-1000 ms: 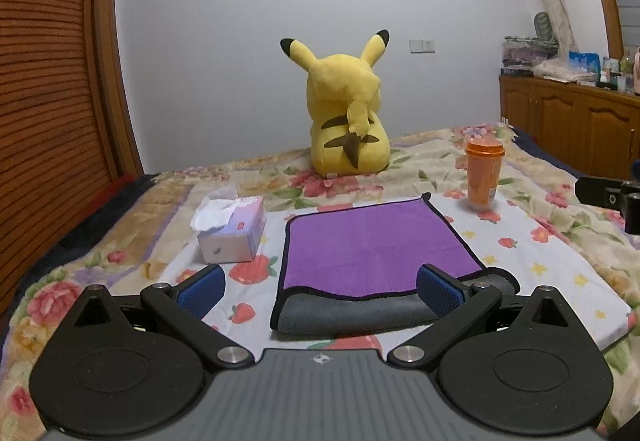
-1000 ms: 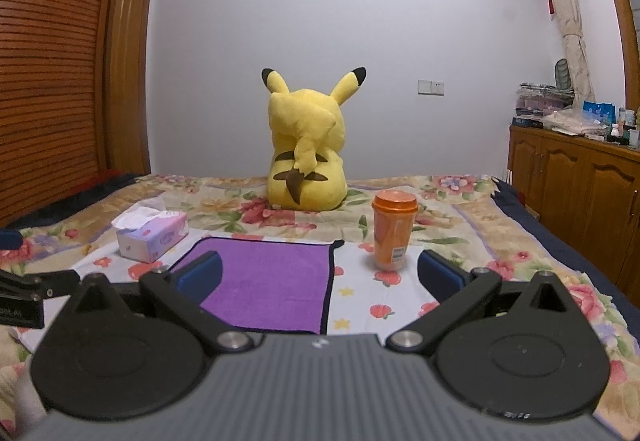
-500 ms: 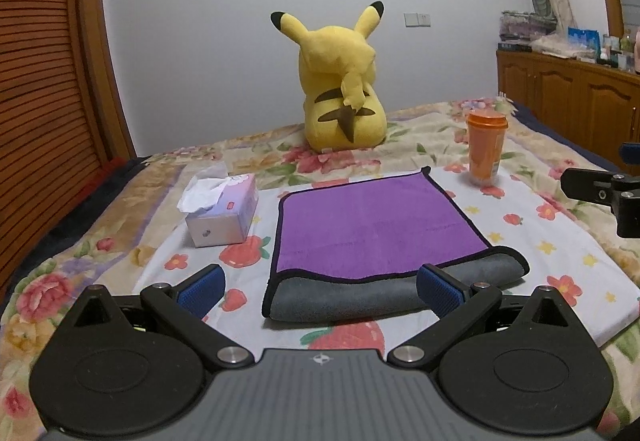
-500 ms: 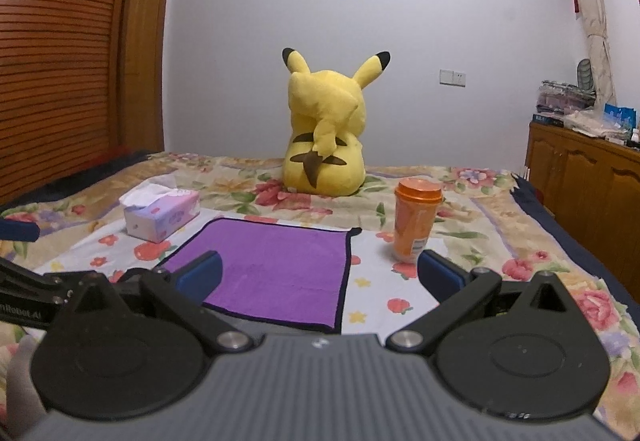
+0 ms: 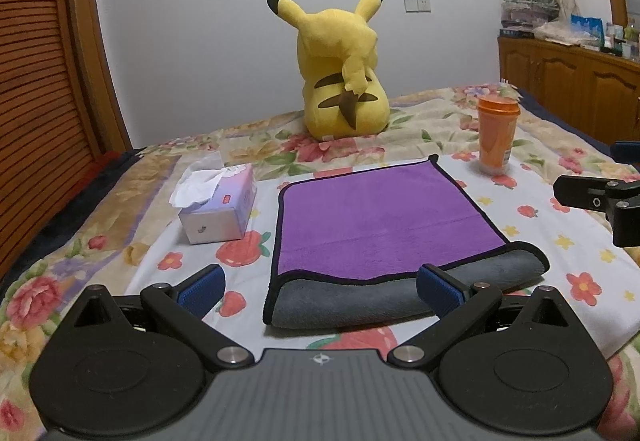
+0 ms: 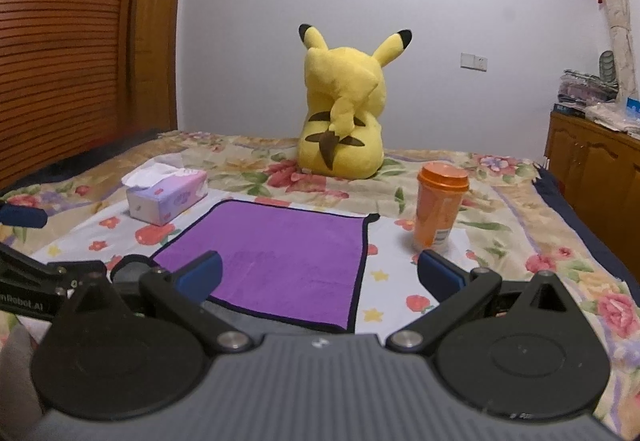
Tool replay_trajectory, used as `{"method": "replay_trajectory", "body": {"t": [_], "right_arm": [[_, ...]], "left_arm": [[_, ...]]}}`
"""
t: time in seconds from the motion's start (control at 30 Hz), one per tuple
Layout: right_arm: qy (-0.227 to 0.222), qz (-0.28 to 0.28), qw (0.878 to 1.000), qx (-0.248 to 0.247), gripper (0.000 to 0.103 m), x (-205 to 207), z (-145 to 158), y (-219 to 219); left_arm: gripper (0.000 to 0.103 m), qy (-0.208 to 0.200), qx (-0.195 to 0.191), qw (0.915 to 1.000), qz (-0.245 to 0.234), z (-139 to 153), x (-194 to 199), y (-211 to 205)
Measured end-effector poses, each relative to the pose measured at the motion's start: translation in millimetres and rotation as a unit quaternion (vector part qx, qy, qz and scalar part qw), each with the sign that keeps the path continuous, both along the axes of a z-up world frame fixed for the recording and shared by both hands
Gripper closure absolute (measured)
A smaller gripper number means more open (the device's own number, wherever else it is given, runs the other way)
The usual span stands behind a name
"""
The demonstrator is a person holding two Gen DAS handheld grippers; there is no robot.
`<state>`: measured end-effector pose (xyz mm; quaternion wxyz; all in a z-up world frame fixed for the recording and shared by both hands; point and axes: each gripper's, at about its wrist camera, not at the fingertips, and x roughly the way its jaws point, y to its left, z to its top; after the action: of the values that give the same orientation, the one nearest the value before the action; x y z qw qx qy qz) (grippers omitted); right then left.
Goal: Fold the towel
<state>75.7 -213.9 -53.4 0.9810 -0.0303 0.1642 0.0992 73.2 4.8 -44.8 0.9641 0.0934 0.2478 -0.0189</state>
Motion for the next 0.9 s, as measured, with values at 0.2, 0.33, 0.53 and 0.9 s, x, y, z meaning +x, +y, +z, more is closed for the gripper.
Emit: {"method": "replay_trajectory", "body": {"t": [0.2, 0.33, 0.53, 0.9], "right_arm": [[0.019, 0.010, 1.000, -0.005, 0.000, 16, -5, 1], [0.032, 0.018, 0.999, -0.008, 0.000, 24, -9, 2], [0.061, 0.036, 0.997, -0.014, 0.000, 38, -18, 4], [0.101, 0.052, 0.993, -0.027, 0.000, 58, -32, 8]], "left_arm": [[0.000, 0.010, -0.009, 0.9999, -0.003, -3, 15, 6], [0.000, 0.019, -0.007, 0.9997, -0.009, -7, 25, 7], [0.000, 0.029, -0.009, 0.9995, -0.012, -12, 43, 14], [0.002, 0.068, -0.045, 0.9967, -0.007, -24, 79, 42]]}}
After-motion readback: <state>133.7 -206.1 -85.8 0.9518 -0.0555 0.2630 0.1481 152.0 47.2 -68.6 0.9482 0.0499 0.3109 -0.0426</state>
